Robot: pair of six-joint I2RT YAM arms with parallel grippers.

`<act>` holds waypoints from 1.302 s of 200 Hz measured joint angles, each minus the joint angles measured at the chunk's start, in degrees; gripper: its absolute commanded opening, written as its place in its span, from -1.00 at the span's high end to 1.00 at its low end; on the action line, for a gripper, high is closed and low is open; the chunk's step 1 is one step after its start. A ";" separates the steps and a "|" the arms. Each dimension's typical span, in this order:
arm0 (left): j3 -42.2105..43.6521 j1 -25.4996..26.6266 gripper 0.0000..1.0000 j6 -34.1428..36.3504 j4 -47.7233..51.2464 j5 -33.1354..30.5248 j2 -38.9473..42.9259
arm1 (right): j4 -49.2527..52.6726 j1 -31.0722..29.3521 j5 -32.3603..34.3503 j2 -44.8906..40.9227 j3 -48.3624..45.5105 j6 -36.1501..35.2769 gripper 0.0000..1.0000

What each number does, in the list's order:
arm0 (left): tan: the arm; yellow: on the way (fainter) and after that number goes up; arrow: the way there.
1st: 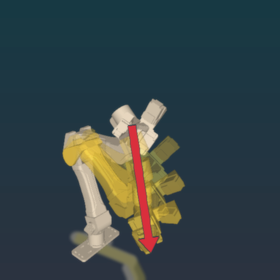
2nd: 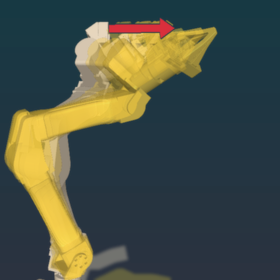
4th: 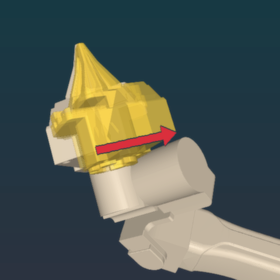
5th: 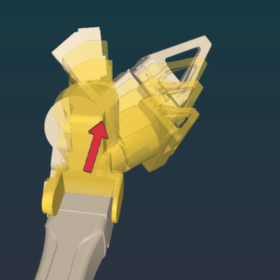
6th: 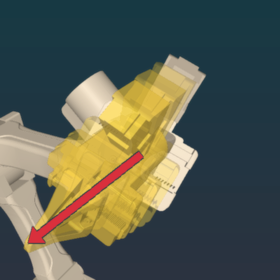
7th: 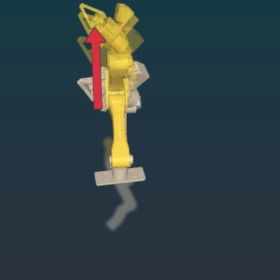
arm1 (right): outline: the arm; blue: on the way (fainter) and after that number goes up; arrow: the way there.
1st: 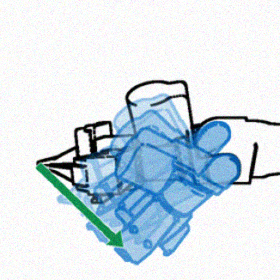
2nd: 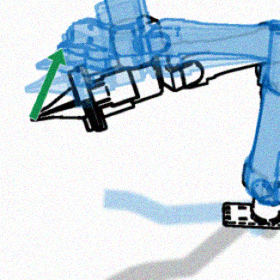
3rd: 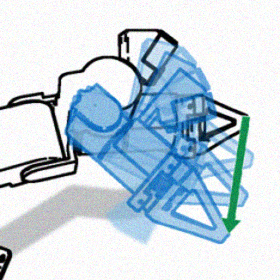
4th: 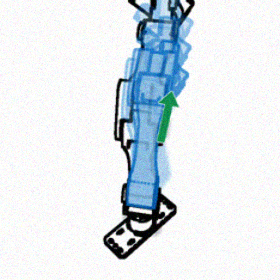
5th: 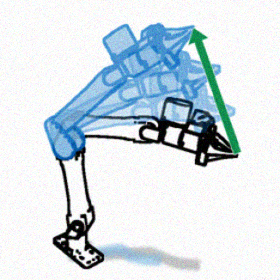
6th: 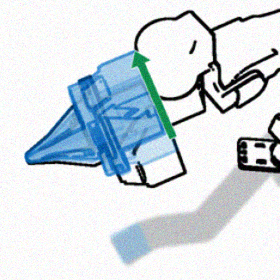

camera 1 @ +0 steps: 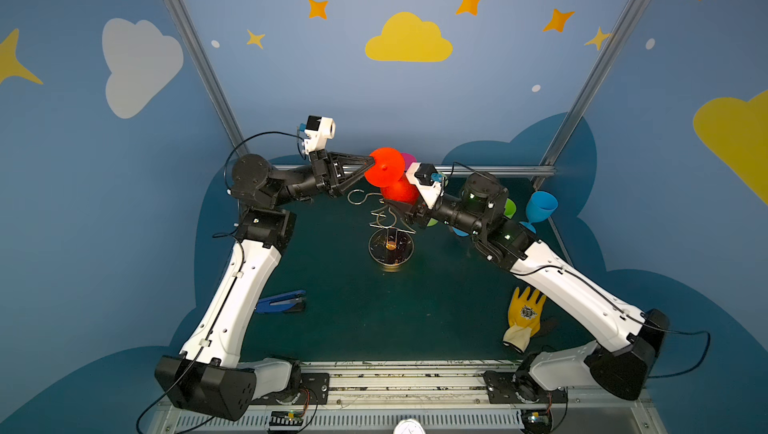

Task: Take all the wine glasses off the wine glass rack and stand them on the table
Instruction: 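Hold the red glass up with the left gripper while the right gripper grasps its stem, then open the left gripper off the red glass foot while the right gripper holds the stem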

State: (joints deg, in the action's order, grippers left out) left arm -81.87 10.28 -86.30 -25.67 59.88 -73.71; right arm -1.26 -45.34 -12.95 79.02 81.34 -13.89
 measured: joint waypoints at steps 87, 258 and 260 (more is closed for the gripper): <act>2.32 0.24 -0.17 29.64 13.84 -9.16 2.64 | 22.80 -0.15 8.61 -11.37 1.38 9.86 0.09; 17.27 14.58 0.01 104.65 7.19 -31.21 10.19 | 52.61 -1.51 7.80 -1.86 17.55 19.54 0.25; 17.27 14.64 0.01 104.87 7.19 -31.21 10.16 | 52.63 -1.64 7.69 -1.68 17.64 19.56 0.25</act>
State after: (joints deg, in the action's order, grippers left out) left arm -64.60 24.93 18.57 -18.48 28.67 -63.55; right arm 51.37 -46.98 -5.26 77.34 98.98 5.67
